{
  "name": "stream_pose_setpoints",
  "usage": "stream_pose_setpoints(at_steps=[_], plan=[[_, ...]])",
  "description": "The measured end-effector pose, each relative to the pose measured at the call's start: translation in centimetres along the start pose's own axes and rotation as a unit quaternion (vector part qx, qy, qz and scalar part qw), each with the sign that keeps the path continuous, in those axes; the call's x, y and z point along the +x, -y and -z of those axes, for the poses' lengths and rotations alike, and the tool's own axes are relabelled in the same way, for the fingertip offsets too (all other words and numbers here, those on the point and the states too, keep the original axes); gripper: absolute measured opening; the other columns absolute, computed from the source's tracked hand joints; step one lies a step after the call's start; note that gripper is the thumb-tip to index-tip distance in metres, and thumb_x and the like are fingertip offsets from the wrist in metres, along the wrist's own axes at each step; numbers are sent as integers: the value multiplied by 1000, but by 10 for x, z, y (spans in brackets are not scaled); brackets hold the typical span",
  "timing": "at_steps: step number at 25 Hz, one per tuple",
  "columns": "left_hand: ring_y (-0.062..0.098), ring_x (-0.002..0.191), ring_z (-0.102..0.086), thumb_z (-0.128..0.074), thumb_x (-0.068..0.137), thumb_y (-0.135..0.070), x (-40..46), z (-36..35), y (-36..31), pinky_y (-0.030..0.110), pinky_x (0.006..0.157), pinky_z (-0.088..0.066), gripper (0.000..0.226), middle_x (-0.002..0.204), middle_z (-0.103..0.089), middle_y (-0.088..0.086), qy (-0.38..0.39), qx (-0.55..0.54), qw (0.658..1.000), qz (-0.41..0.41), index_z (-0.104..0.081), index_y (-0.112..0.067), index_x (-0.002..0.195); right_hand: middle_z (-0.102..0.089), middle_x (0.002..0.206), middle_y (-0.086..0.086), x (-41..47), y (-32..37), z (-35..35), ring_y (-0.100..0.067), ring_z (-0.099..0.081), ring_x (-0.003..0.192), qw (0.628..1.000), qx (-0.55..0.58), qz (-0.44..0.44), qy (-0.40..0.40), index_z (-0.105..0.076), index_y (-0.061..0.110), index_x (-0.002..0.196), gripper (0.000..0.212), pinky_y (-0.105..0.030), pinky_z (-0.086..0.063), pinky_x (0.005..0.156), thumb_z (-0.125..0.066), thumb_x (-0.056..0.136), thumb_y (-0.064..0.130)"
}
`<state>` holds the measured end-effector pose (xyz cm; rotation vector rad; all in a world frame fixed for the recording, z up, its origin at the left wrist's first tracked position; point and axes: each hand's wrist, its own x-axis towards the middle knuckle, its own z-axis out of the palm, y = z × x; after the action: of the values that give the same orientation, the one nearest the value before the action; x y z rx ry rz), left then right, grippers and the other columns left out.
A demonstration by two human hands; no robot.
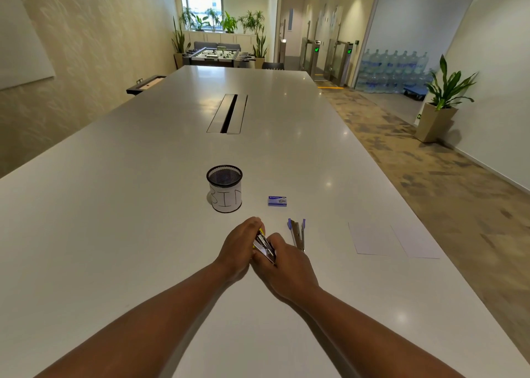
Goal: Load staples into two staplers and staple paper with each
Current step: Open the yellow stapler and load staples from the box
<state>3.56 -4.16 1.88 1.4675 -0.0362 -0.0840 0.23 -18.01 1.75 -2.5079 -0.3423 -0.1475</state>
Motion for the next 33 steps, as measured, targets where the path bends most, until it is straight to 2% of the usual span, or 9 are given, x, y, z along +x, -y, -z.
stream_pose_setpoints(at_steps=[3, 6, 10, 14, 17, 26, 31, 33], plan=[[20, 69, -47, -54, 92, -50, 4, 2, 5, 44, 73, -40, 33, 68, -50, -1, 6, 51, 999, -7, -56, -26, 70, -55, 67, 8, 0, -2, -1, -15, -56, 60, 1000, -11, 3, 0, -48, 22, 96, 37, -37, -48, 61, -40, 100, 58], [22, 65, -49, -54, 95, -53, 5, 2, 6, 44, 68, -43, 39, 62, -52, -3, -2, 129, 991, -28, -54, -25, 67, -55, 69, 8, -2, -2, -5, -14, -55, 61, 999, -33, 27, 3, -49, 22, 97, 35, -37, -50, 62, -38, 103, 54], [16, 59, -48, -48, 102, -47, 3, -3, 3, 42, 63, -44, 46, 57, -51, -4, -41, 193, 978, -66, -51, -20, 64, -52, 69, 9, -3, -3, -7, -15, -53, 60, 997, -55, 47, -2, -50, 21, 98, 35, -32, -43, 59, -35, 104, 52], [14, 58, -48, -46, 104, -43, 3, -6, 4, 42, 64, -46, 46, 56, -51, -6, -73, 213, 972, -67, -50, -22, 63, -49, 70, 9, -4, -4, -6, -12, -47, 60, 997, -55, 56, 0, -50, 18, 103, 36, -25, -32, 57, -36, 104, 51], [15, 60, -48, -45, 104, -44, 3, -5, 6, 47, 64, -47, 47, 58, -52, -4, -81, 211, 972, -69, -52, -16, 67, -51, 72, 7, -4, -4, -7, -13, -49, 61, 997, -52, 57, -1, -52, 16, 107, 39, -26, -33, 60, -36, 104, 52], [14, 59, -49, -44, 105, -39, 2, -7, 6, 39, 62, -46, 47, 59, -53, -1, -96, 217, 968, -78, -56, -10, 71, -52, 77, 6, -3, -6, -9, -12, -49, 65, 997, -45, 55, 6, -53, 15, 117, 45, -22, -33, 62, -35, 103, 54], [18, 65, -57, -44, 105, -40, 3, -7, 6, 46, 72, -54, 47, 73, -66, 16, -102, 221, 968, -67, -66, -4, 85, -54, 79, 6, -3, -5, -9, -11, -50, 67, 998, -44, 49, 16, -53, 15, 118, 43, -22, -36, 64, -37, 104, 53], [17, 65, -57, -44, 105, -40, 3, -8, 5, 46, 72, -54, 47, 75, -66, 17, -102, 224, 967, -70, -66, -3, 86, -53, 78, 7, -4, -5, -8, -10, -49, 66, 998, -42, 50, 15, -53, 15, 117, 43, -19, -34, 61, -37, 104, 53]])
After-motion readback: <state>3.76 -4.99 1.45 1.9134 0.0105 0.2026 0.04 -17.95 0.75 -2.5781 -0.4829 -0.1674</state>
